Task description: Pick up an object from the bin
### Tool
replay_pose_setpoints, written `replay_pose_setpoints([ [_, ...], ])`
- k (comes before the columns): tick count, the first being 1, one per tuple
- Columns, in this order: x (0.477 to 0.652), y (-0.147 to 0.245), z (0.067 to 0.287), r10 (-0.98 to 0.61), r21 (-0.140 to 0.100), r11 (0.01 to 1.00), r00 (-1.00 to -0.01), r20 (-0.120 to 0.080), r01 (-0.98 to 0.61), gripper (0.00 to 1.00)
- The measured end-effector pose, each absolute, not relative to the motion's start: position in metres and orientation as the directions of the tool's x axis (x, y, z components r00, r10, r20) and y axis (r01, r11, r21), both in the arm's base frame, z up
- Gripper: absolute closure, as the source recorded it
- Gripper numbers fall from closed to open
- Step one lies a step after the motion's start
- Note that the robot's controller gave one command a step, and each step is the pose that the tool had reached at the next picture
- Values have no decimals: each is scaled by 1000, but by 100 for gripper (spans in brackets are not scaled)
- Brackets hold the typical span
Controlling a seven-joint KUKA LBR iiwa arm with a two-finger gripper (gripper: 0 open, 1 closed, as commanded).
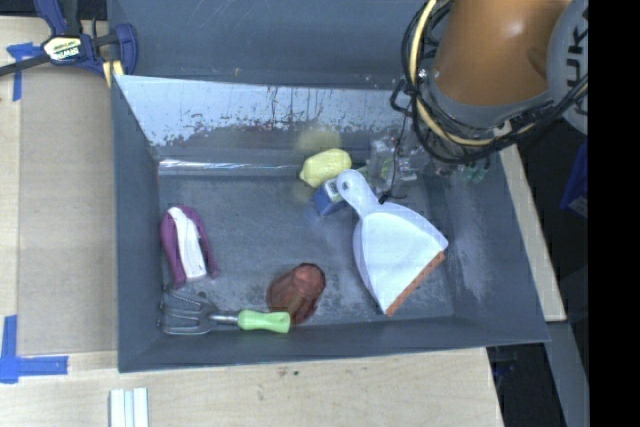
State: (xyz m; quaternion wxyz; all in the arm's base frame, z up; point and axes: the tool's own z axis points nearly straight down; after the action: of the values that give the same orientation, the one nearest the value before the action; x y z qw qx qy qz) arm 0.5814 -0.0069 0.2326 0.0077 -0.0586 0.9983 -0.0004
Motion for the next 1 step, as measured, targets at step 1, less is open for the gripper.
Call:
replay_pose_setpoints([
  [1, 578, 8, 178, -56, 0, 998, -998, -16, -56, 100],
])
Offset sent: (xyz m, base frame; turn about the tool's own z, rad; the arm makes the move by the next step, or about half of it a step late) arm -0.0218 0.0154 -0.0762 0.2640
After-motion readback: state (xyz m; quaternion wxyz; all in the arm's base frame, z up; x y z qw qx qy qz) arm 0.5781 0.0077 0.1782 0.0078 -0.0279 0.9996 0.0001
